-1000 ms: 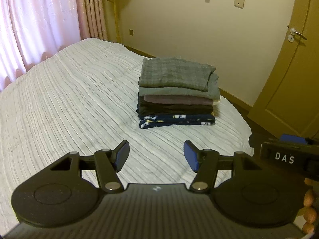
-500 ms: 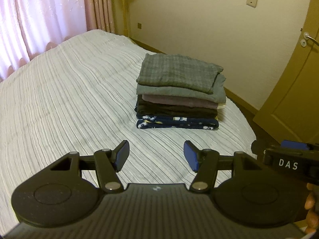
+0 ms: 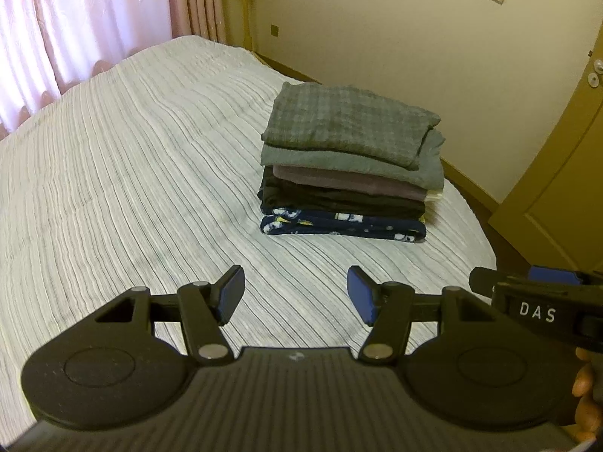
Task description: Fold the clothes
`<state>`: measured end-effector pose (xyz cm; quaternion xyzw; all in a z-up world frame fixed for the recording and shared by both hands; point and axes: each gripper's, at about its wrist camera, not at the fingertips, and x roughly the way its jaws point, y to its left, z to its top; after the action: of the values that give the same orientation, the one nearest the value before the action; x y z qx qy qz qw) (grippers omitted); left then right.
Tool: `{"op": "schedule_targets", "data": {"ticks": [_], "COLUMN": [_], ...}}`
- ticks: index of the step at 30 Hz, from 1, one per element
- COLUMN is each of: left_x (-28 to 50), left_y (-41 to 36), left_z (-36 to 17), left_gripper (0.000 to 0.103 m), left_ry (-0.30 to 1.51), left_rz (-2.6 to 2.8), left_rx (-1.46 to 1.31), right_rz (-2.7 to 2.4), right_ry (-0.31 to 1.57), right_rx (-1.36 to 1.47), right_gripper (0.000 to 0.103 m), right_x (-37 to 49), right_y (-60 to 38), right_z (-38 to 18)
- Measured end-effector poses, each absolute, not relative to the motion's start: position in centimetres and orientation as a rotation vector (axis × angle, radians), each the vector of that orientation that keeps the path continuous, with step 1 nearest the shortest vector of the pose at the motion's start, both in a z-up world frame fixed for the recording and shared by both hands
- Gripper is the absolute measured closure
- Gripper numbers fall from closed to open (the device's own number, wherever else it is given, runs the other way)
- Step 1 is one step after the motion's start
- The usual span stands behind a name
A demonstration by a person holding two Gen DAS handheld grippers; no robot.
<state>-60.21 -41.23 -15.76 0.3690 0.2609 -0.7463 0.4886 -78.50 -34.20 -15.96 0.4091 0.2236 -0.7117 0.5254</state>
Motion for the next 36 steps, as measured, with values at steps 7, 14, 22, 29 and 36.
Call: {"op": "schedule_targets", "data": {"ticks": [7, 14, 22, 29, 36], "left_x": [-61.1, -62.2, -62.9, -62.8, -62.9], "left_y": [-43.0, -44.6, -46.3, -47.7, -48.4], "left_z": [-16.6, -17.2, -18.0, -18.6, -19.2], "left_gripper": [0.047, 0.047, 0.047, 0.047, 0.047], "left_ry": [0.653, 0.663, 0.675, 0.693, 0.706], "left_rz": [-1.806, -1.814, -1.806, -1.783, -1.774], "left_rx": [0.915, 0.931, 0.948, 0.957, 0.978], "right_rz": [-1.692, -1.69, -1.672, -1.655, -1.645], "right_ry": [0.555, 0.566, 0.583, 0.604, 0.625], "right_rx": [0.999, 1.018, 1.039, 1.054, 1.067], "right_gripper": [0.031, 0.031, 0.031, 0.031, 0.031], "right_x": [-79.2, -80.0, -80.3, -80.4, -80.4], "right_y": [-35.9, -37.5, -39.2, -40.6, -41.4], "right_z": [-16.9, -17.6, -18.4, -19.1, -19.7]}}
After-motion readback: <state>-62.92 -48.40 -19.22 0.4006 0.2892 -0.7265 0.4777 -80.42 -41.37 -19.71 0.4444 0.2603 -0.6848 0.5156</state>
